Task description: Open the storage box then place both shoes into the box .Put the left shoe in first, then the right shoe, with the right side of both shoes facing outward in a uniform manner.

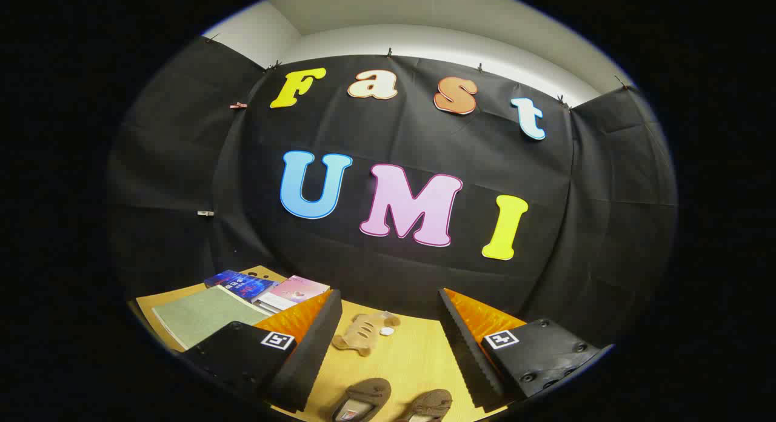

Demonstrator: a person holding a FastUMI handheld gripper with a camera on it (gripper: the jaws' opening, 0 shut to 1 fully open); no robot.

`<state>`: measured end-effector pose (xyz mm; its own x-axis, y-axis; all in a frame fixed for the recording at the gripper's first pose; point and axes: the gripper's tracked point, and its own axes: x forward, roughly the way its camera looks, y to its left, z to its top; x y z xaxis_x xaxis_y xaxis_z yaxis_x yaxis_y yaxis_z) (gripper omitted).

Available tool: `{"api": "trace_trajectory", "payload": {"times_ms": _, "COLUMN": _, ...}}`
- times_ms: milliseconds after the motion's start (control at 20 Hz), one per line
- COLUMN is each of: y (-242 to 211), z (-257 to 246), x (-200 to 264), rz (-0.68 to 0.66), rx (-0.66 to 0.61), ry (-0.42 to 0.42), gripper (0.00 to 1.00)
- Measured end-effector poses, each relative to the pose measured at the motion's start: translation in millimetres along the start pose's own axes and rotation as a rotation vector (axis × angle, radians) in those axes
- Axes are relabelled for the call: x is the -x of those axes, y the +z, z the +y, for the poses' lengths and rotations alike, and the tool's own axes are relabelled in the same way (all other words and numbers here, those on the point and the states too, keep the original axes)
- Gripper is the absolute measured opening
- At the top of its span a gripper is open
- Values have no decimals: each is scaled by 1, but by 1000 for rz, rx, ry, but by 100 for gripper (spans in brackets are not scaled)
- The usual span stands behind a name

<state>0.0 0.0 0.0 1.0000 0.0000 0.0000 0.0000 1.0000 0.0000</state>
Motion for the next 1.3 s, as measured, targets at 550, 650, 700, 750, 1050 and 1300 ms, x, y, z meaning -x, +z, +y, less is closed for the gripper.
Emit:
{"api": "trace_trajectory", "payload": {"times_ms": 550, "y": -4, "z": 6, "x": -5, "rz": 13, "rx": 1, "ry": 26, "gripper": 97}}
{"api": "trace_trajectory", "payload": {"times_ms": 650, "y": -5, "z": 8, "x": -4, "rz": 16, "rx": 0, "ry": 30, "gripper": 97}}
{"api": "trace_trajectory", "payload": {"times_ms": 700, "y": -5, "z": 9, "x": -4, "rz": 15, "rx": 0, "ry": 32, "gripper": 97}}
{"api": "trace_trajectory", "payload": {"times_ms": 750, "y": -5, "z": 10, "x": -4, "rz": 15, "rx": 2, "ry": 33, "gripper": 97}}
{"api": "trace_trajectory", "payload": {"times_ms": 1050, "y": -6, "z": 17, "x": -4, "rz": 17, "rx": 1, "ry": 56, "gripper": 97}}
{"api": "trace_trajectory", "payload": {"times_ms": 1300, "y": -15, "z": 45, "x": -6, "rz": 36, "rx": -56, "ry": 161, "gripper": 97}}
